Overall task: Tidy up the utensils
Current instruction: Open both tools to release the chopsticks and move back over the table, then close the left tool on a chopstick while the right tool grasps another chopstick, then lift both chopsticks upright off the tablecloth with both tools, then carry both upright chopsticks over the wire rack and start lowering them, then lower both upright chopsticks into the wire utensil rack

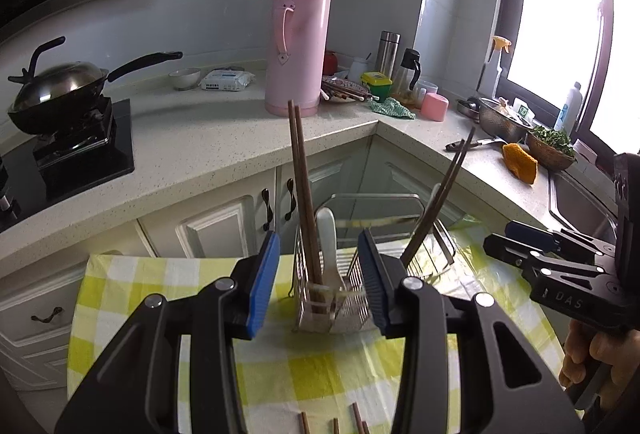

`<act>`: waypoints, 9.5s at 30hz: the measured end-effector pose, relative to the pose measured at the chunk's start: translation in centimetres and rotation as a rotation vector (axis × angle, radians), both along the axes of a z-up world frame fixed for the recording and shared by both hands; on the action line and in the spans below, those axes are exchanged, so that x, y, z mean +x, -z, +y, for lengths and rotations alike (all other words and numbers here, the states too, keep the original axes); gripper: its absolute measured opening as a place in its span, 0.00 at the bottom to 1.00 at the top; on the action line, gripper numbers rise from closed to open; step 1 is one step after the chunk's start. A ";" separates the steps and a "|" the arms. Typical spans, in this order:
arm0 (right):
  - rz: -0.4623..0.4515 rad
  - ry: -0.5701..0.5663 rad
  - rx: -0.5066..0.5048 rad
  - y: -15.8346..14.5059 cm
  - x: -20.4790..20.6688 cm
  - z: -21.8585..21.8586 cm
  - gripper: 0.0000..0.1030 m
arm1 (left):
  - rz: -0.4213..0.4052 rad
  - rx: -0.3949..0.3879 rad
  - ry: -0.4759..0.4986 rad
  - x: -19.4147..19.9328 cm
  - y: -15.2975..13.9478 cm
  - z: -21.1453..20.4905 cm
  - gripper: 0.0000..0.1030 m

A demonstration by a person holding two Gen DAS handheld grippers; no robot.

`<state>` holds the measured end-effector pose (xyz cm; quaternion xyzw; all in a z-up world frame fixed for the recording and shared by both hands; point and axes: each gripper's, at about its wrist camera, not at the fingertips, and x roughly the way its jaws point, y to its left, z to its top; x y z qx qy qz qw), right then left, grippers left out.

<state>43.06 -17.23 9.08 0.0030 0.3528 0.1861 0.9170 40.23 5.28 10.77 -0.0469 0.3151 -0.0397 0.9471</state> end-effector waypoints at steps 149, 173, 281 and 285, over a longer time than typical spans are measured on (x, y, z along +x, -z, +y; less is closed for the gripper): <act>0.042 -0.042 -0.054 8.6 -18.3 -0.5 0.06 | 0.129 -0.009 0.005 -16.8 10.4 0.3 0.06; 0.016 -0.027 -0.038 6.5 -18.1 -2.0 0.06 | 0.090 -0.010 0.048 -16.1 8.6 -0.4 0.06; -0.089 -0.133 -0.042 -8.2 -3.7 -1.1 0.05 | -0.026 0.042 0.170 -3.8 -3.7 -1.5 0.06; -0.091 -0.144 -0.047 -9.7 -2.8 -0.6 0.05 | -0.034 0.039 0.170 -2.7 -5.4 -1.5 0.06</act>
